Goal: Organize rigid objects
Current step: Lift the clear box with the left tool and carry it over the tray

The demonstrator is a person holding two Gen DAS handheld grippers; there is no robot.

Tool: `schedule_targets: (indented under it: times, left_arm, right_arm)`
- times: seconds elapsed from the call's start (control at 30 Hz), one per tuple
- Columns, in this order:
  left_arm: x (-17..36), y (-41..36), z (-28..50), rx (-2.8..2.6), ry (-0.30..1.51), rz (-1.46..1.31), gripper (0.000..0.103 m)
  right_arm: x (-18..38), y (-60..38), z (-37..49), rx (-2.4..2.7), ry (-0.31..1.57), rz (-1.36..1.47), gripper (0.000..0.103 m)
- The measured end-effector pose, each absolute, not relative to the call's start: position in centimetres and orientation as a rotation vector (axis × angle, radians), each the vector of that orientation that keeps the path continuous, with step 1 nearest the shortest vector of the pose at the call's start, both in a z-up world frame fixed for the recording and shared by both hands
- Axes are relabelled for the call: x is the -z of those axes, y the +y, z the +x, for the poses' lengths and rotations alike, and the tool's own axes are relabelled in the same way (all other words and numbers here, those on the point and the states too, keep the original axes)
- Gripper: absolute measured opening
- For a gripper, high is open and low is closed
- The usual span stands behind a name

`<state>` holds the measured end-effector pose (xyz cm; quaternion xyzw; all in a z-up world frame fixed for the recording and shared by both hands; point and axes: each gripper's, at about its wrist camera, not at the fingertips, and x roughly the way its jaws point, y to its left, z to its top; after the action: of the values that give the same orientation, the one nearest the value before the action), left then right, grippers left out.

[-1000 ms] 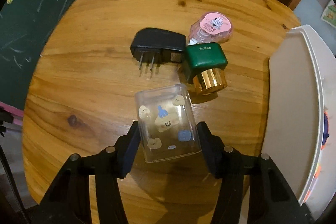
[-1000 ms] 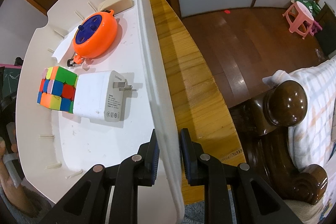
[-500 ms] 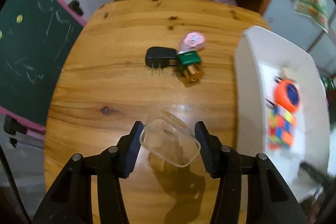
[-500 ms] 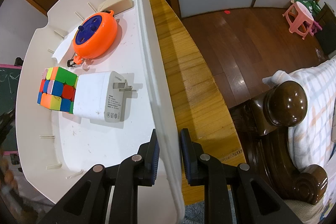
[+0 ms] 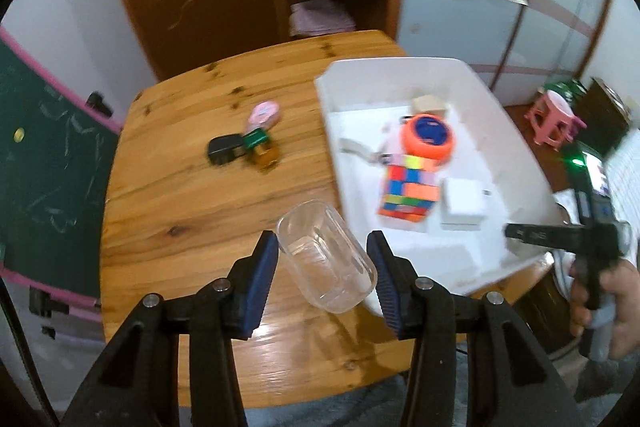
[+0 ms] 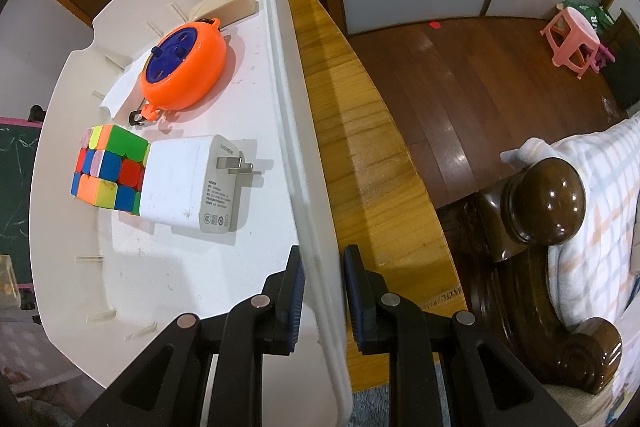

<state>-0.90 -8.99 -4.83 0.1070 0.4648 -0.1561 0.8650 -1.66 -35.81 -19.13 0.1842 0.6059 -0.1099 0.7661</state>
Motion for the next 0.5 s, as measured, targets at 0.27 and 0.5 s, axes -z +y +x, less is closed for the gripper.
schedule_targets:
  times: [0.27, 0.5]
  left_arm:
    - [3.7, -14.2, -1.7, 0.445, 0.929, 0.277, 0.049]
    - [4.7, -18.2, -0.2, 0.498, 0.949, 0.298, 0.048]
  right_arm:
    - [18.9, -35.0, -1.4, 0.252, 1.318, 0.358, 0.021]
    - [18.8, -35.1, -1.5, 0.239, 1.316, 0.371, 0.021]
